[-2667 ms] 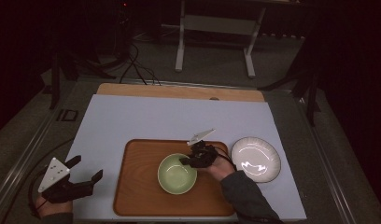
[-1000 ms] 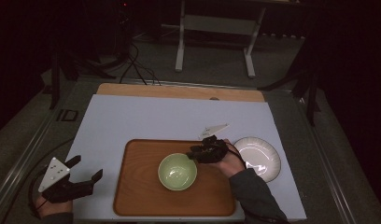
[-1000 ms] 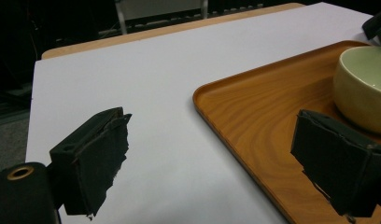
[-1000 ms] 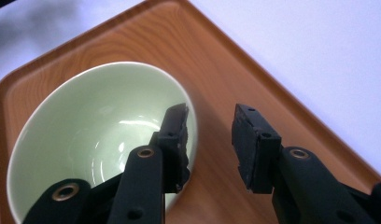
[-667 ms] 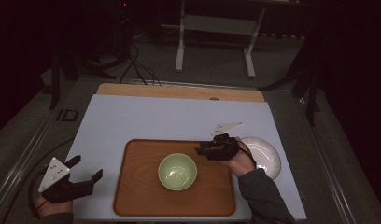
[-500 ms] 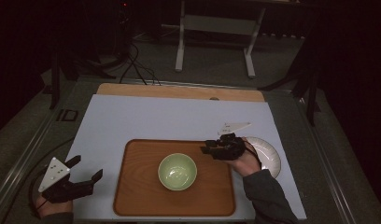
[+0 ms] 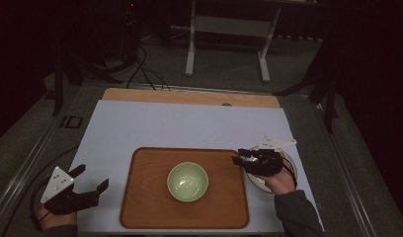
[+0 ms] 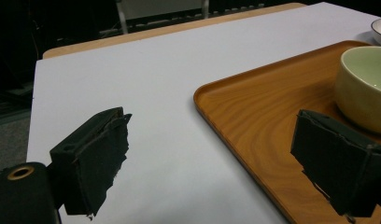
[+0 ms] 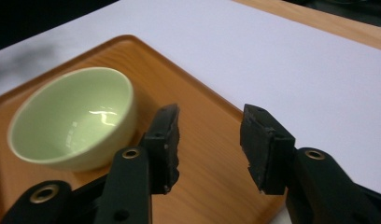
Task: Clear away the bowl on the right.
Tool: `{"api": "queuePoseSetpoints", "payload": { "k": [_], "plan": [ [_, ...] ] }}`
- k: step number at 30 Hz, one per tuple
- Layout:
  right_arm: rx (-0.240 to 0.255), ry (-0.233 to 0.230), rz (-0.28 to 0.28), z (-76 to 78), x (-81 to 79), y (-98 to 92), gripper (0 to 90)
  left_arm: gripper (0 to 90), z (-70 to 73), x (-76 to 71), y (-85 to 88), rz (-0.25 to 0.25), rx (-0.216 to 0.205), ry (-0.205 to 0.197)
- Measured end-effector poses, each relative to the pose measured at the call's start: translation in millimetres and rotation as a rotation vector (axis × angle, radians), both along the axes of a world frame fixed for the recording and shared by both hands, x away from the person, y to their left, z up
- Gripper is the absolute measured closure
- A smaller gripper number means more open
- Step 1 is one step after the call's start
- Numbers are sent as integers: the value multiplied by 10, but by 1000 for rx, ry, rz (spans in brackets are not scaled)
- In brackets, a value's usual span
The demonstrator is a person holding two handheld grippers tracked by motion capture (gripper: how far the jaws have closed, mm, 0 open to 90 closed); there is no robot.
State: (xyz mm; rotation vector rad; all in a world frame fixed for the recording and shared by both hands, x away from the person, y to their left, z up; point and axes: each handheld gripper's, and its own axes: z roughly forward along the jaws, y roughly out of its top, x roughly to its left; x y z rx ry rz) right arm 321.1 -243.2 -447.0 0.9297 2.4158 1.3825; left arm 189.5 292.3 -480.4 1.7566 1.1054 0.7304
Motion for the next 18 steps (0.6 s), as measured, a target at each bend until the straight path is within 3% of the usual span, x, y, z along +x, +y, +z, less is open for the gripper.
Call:
{"api": "queuePoseSetpoints", "payload": {
  "k": [7,11,18],
  "plan": [
    [30,-25,-66,-133,-143,-383,425,109,5,-3,1,0,1,-2],
    [25,-29,-90,-203,-235,-575,413,109,5,-1,-1,-1,1,-3],
    [17,-35,-116,-225,-302,-724,390,110,-3,9,3,10,3,6]
  ]
}}
